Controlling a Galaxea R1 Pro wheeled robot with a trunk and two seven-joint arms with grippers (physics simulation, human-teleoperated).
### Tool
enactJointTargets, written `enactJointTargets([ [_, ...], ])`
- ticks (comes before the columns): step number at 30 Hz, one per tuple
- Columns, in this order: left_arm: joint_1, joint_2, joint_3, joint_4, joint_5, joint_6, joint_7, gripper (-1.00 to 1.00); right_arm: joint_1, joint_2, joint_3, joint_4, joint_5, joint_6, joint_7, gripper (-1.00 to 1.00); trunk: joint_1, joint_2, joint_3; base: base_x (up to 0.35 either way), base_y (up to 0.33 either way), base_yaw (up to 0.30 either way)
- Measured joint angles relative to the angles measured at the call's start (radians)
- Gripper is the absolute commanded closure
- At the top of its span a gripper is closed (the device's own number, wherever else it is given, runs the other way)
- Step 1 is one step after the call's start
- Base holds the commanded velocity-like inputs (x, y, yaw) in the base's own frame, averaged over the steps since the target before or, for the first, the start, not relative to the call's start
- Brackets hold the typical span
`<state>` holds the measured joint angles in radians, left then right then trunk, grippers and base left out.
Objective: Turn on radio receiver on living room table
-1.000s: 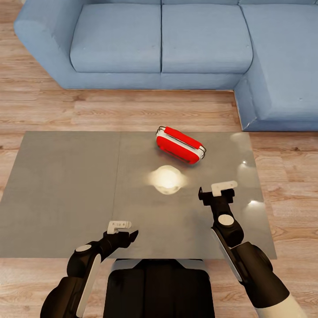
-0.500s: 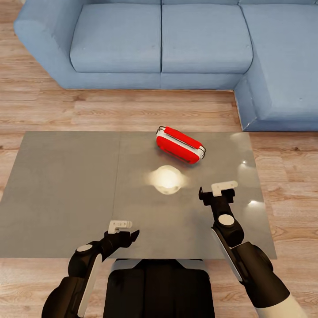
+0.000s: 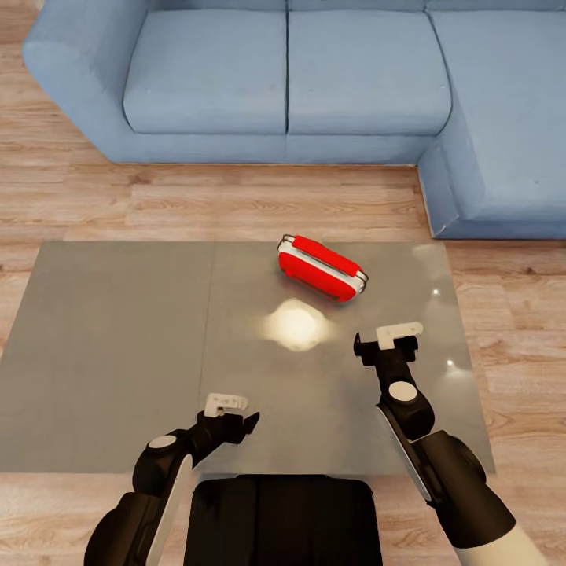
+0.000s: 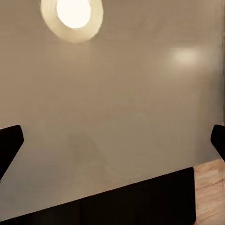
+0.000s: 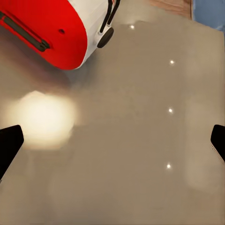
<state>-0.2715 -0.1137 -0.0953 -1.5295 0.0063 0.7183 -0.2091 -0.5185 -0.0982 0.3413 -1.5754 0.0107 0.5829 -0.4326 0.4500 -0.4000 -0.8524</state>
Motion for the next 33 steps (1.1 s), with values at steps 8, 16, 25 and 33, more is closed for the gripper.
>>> enactJointTargets([
  [8, 0.000, 0.000, -0.012, 0.000, -0.002, -0.002, 0.000, -1.00, 0.000, 0.000, 0.001, 0.000, 0.000, 0.000, 0.000, -1.00, 0.000, 0.000, 0.000, 0.033, 0.000, 0.000],
  [16, 0.000, 0.001, -0.012, -0.001, -0.002, -0.002, -0.001, -1.00, 0.000, 0.000, 0.002, 0.000, 0.000, -0.002, -0.001, -1.00, 0.000, 0.000, 0.000, 0.001, 0.000, 0.000],
  [25, 0.000, 0.003, -0.011, -0.001, -0.001, -0.003, -0.002, -1.00, 0.000, 0.001, 0.008, 0.000, 0.001, 0.000, -0.002, -1.00, 0.000, 0.000, 0.000, 0.000, 0.000, 0.000],
  [33, 0.000, 0.002, -0.011, -0.001, 0.000, -0.003, -0.003, -1.00, 0.000, -0.002, 0.004, 0.000, 0.002, 0.005, 0.000, -1.00, 0.000, 0.000, 0.000, 0.000, 0.000, 0.000],
])
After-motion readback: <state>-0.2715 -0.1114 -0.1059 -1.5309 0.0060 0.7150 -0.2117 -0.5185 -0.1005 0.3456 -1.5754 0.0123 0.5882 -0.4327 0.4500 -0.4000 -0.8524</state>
